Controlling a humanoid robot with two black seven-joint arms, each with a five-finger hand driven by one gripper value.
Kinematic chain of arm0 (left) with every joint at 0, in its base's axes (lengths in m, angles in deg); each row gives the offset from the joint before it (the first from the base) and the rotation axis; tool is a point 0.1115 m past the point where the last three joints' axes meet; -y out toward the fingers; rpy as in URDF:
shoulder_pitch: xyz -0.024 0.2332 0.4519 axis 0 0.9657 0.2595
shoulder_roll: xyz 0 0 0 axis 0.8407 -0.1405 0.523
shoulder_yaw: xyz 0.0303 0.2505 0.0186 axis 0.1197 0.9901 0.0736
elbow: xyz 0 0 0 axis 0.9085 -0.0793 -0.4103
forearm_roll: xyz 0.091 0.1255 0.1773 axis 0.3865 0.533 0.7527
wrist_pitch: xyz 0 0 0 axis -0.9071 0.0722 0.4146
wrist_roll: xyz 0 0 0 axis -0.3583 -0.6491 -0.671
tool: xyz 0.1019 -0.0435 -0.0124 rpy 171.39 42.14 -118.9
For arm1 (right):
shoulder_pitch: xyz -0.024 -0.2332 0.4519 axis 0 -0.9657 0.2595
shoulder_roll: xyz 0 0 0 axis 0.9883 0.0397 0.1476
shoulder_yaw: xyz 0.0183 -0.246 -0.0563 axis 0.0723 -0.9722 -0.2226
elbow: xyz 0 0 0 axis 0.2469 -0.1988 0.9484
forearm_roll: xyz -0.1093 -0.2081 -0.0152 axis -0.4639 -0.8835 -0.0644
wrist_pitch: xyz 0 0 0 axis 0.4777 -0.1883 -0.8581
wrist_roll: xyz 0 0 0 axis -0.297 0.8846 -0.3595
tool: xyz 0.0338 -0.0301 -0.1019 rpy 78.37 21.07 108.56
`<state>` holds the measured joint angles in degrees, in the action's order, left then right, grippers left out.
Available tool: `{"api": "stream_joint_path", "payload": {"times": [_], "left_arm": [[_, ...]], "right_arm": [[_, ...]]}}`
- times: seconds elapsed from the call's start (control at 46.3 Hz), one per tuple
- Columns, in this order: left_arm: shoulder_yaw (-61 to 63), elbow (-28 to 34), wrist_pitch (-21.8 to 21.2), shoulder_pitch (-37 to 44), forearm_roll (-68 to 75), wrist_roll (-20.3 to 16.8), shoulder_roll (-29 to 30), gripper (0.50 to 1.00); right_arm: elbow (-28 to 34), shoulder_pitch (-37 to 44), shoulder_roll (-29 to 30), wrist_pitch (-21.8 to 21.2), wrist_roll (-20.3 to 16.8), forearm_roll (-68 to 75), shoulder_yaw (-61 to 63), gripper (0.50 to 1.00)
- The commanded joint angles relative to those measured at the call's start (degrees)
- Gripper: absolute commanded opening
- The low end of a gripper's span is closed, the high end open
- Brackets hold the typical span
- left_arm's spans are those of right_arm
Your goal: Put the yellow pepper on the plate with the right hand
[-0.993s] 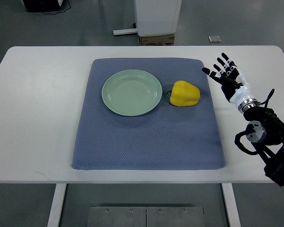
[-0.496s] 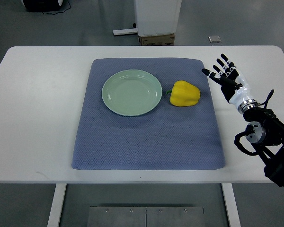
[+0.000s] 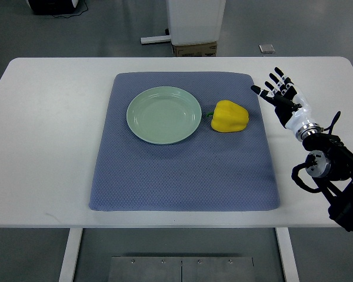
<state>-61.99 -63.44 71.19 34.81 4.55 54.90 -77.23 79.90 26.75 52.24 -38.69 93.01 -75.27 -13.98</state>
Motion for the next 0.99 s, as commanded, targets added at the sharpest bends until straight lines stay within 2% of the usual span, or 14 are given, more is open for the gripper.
{"api": "stream_joint_path", "payload": {"times": [0.0, 0.712, 0.971], "left_arm": [[0.0, -0.04, 0.04, 0.0, -0.03, 0.04, 0.0, 1.0], [0.0, -0.04, -0.04, 0.0, -0.03, 0.04, 0.0, 1.0], [0.0, 0.05, 0.04, 0.0, -0.03, -0.05, 0.0, 1.0]], "right_arm": [[0.0, 0.05, 0.05, 0.06, -0.02, 0.0, -0.06, 1.0], [-1.58, 1.9, -0.92, -0.11, 0.42, 0.0, -2.52, 1.0], [-1.41, 1.9, -1.0, -0.02, 3.85, -0.09, -3.3, 1.0]]}}
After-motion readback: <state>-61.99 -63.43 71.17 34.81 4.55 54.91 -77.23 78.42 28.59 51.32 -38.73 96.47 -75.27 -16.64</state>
